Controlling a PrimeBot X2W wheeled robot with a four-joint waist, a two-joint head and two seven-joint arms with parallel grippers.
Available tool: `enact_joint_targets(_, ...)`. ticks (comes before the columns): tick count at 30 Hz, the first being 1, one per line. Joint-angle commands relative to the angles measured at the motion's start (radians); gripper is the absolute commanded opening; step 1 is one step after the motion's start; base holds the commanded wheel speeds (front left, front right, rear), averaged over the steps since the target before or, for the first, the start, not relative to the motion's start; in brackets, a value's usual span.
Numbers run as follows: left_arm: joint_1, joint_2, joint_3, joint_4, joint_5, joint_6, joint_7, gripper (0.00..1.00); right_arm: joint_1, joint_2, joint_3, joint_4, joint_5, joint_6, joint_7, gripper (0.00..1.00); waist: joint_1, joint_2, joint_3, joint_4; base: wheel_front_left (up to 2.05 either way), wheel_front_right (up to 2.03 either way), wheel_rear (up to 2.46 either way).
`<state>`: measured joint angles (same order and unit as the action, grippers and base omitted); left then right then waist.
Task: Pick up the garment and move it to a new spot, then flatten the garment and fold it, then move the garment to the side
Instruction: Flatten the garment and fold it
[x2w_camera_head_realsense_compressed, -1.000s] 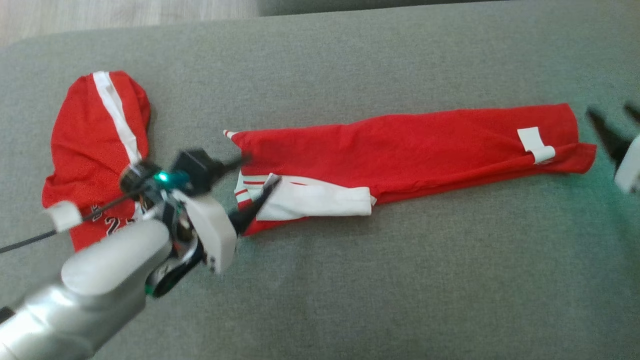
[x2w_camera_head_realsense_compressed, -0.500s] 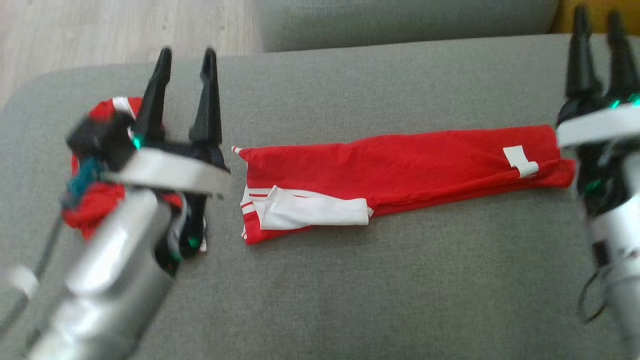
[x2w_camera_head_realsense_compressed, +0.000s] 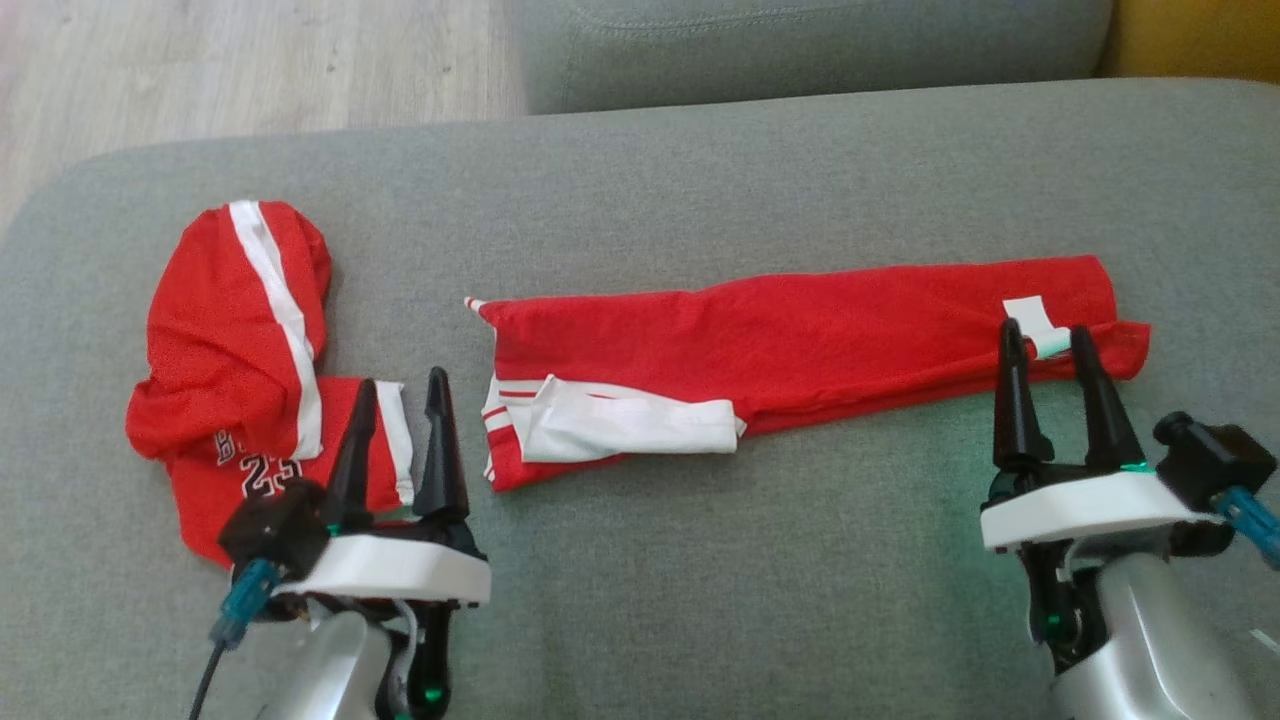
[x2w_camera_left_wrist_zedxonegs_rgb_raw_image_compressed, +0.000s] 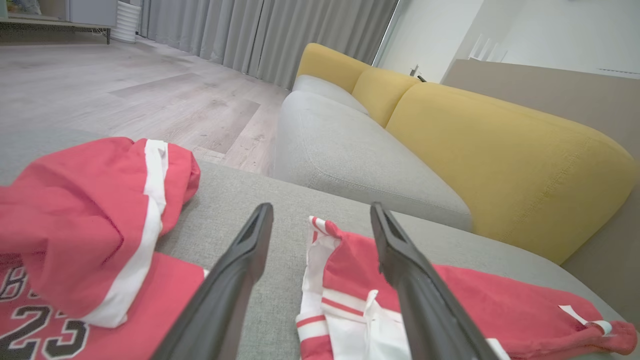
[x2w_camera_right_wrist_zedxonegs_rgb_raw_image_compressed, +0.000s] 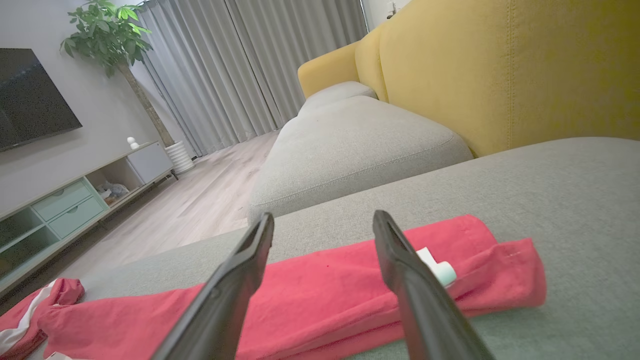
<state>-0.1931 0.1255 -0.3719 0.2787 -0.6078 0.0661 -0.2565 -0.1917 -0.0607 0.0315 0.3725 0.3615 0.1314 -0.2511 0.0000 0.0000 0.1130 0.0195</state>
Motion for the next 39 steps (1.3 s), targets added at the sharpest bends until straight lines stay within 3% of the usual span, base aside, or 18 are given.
enact_joint_targets(1,-0.027,0.000,0.058,-0.021,0.019,-0.015,-0.005,1.00,-0.037,0.008,0.016,-0.044,-0.004,-0.001,-0.010,1.00,0.0000,0.0000,0.008,0.001,0.00,0.00,0.00)
enact_joint_targets(7,-0.054,-0.038,0.112,0.012,0.084,-0.082,-0.005,1.00,-0.070,0.010,-0.019,-0.022,-0.009,-0.001,-0.010,1.00,0.0000,0.0000,0.051,0.012,0.00,0.00,0.00)
enact_joint_targets(10,-0.080,-0.052,0.124,0.029,0.118,-0.107,-0.005,1.00,-0.142,0.010,-0.108,0.082,-0.143,-0.001,0.030,1.00,0.0000,0.0000,0.091,0.014,0.00,0.00,0.00)
enact_joint_targets(22,-0.128,-0.073,0.114,0.032,0.154,-0.148,-0.005,1.00,-0.351,0.010,-0.516,0.445,-0.365,-0.001,0.049,1.00,0.0000,0.0000,0.154,0.045,0.00,0.00,0.00)
enact_joint_targets(30,-0.137,-0.074,0.131,0.030,0.161,-0.156,-0.005,1.00,-0.429,0.010,-0.552,0.611,-0.430,-0.001,0.035,1.00,0.0000,0.0000,0.180,0.053,0.00,0.00,0.00)
enact_joint_targets(31,-0.138,-0.074,0.133,0.030,0.163,-0.157,-0.005,1.00,-0.437,0.010,-0.558,0.629,-0.439,-0.001,0.034,0.79,0.0000,0.0000,0.181,0.053,0.00,0.00,0.00)
enact_joint_targets(32,-0.139,-0.075,0.136,0.031,0.165,-0.158,-0.005,1.00,-0.442,0.010,-0.566,0.642,-0.452,-0.001,0.032,0.00,0.0000,0.0000,0.182,0.053,0.00,0.00,0.00)
enact_joint_targets(36,-0.142,-0.075,0.146,0.035,0.169,-0.160,-0.005,1.00,-0.460,0.010,-0.605,0.662,-0.486,-0.001,0.019,0.00,0.0000,0.0000,0.173,0.049,0.00,0.00,0.00)
enact_joint_targets(39,-0.133,-0.075,0.156,0.033,0.169,-0.159,-0.005,1.00,-0.452,0.010,-0.666,0.592,-0.548,-0.001,0.008,0.00,0.0000,0.0000,0.152,0.031,0.00,0.00,0.00)
